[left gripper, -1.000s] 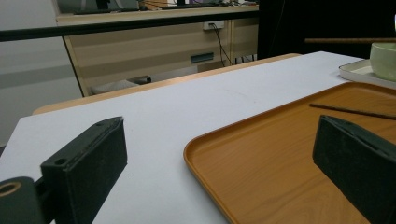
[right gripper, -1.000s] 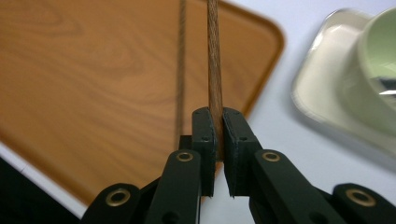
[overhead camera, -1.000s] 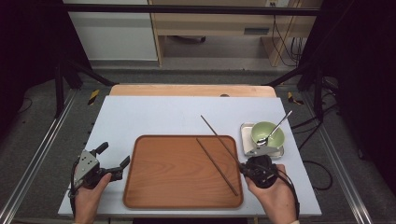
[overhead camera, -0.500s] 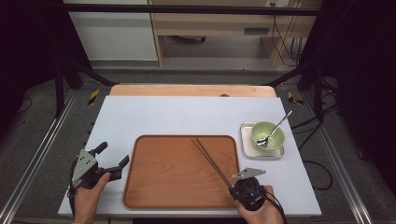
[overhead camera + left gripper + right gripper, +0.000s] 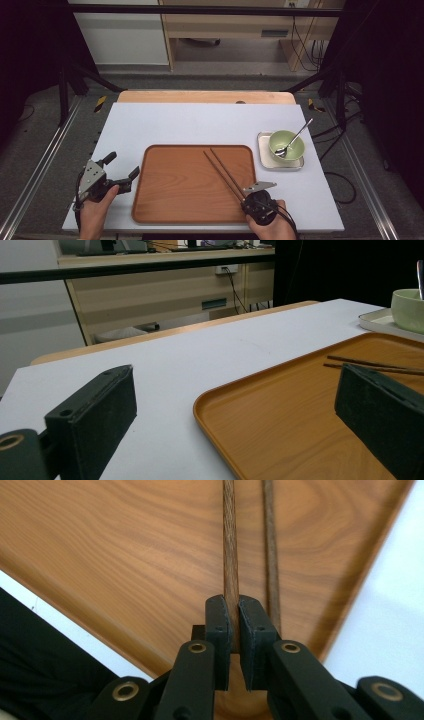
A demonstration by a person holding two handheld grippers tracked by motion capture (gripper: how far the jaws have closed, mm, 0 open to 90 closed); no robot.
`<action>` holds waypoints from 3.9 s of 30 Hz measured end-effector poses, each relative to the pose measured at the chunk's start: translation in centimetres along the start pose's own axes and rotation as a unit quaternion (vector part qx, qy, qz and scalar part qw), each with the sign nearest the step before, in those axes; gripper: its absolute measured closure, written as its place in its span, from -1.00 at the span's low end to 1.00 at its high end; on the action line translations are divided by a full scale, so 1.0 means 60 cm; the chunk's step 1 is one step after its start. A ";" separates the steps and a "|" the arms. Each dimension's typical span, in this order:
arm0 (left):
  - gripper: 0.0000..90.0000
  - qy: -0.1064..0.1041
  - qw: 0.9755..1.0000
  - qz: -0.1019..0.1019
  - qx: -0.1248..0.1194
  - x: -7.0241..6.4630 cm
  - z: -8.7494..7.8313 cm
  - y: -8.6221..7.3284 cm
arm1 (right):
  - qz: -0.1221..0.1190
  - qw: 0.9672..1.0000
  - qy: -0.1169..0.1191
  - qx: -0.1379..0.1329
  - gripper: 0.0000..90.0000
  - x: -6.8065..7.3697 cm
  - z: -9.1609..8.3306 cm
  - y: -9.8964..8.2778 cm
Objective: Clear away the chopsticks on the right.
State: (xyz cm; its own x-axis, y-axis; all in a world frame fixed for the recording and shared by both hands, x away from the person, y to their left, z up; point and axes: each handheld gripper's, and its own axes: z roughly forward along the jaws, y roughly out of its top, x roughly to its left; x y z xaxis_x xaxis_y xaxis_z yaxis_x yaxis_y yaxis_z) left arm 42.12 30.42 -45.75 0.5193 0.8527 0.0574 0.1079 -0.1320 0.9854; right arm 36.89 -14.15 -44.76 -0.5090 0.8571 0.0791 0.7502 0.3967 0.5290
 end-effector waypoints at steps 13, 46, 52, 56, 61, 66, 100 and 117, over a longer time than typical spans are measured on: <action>-0.94 0.001 1.000 -0.005 0.000 0.003 -0.001 0.000 | 0.002 1.000 0.014 -0.008 0.71 -0.001 0.002 -0.001; -0.89 -0.116 0.987 0.010 0.113 -0.077 0.049 0.041 | -0.062 0.980 0.036 -0.187 -0.78 -0.125 -0.017 -0.002; -0.88 -0.153 0.978 0.041 0.138 -0.129 0.089 0.072 | -0.067 0.979 0.029 -0.192 -0.78 -0.133 -0.016 -0.015; -0.85 -0.171 0.972 0.062 0.148 -0.162 0.118 0.093 | -0.067 0.977 0.012 -0.201 -0.67 -0.141 -0.019 -0.023; -0.76 -0.178 0.967 0.077 0.166 -0.200 0.145 0.103 | -0.048 0.969 0.001 -0.241 -0.68 -0.155 -0.038 -0.034; -0.59 -0.181 0.961 0.091 0.190 -0.230 0.160 0.104 | -0.046 0.966 -0.012 -0.254 -0.69 -0.157 -0.039 -0.043; 0.99 -0.180 0.936 0.108 0.284 -0.286 0.313 0.064 | -0.028 0.970 0.004 -0.240 -0.65 -0.173 -0.020 -0.045; 0.99 -0.175 0.934 0.109 0.293 -0.289 0.334 0.052 | -0.030 0.971 0.008 -0.236 -0.65 -0.174 -0.018 -0.045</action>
State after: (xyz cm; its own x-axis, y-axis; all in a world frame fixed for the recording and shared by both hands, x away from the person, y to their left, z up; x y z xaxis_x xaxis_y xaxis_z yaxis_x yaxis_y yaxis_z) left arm 50.42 5.10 -46.91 0.8176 0.5689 0.0885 0.3592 -0.6242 0.6938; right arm 39.74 -24.52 -46.11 -0.5553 0.8303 0.0474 0.4443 0.2480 0.8609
